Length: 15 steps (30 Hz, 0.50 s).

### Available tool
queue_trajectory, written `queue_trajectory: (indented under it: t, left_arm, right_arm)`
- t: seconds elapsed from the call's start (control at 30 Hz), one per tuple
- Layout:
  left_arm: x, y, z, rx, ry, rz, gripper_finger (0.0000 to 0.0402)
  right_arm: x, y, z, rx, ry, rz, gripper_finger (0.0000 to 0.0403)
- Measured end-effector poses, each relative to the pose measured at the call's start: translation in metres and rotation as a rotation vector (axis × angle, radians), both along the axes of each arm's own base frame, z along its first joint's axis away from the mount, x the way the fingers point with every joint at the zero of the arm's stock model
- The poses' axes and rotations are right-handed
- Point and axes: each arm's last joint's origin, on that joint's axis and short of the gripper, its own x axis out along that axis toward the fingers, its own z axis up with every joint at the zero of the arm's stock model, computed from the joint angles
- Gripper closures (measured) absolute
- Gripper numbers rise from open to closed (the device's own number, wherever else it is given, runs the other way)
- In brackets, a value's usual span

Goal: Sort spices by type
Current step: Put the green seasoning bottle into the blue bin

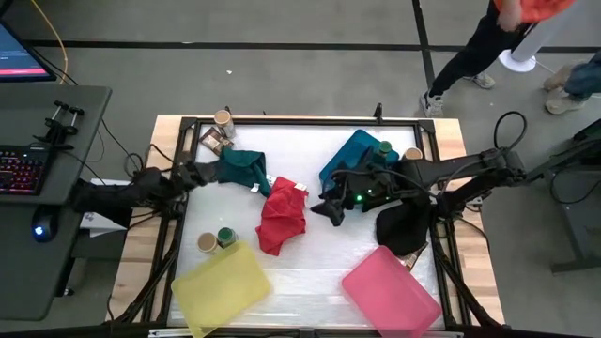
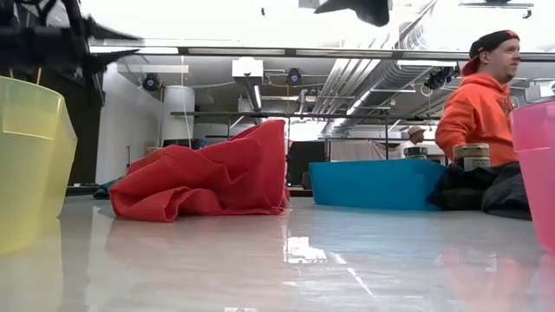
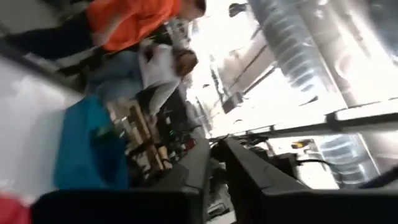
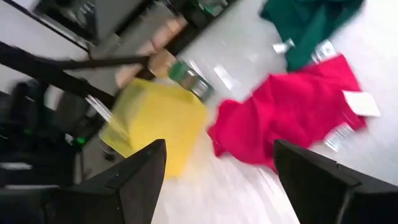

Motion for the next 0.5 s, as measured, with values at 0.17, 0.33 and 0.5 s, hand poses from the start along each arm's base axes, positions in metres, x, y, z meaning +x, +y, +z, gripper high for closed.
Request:
queue_trajectory:
  t: [0.17,0.33,0.5]
  left_arm:
    - [-0.004,-0.002,0.046,0.178,0.008,-0.026,0.0265]
    - [-0.006,-0.006,0.117,0.410,0.016,-0.054,0.0196]
    - [0.030,-0.014,0.161,0.645,0.280,-0.197,0.0162]
  right_arm:
    - [-0.008,0.000,-0.010,-0.038,0.131,0.022,0.0112]
    - [-0.012,-0.001,-0.014,-0.060,0.188,0.030,0.0112]
    - [-0.013,-0.002,-0.012,-0.072,0.175,0.037,0.0112]
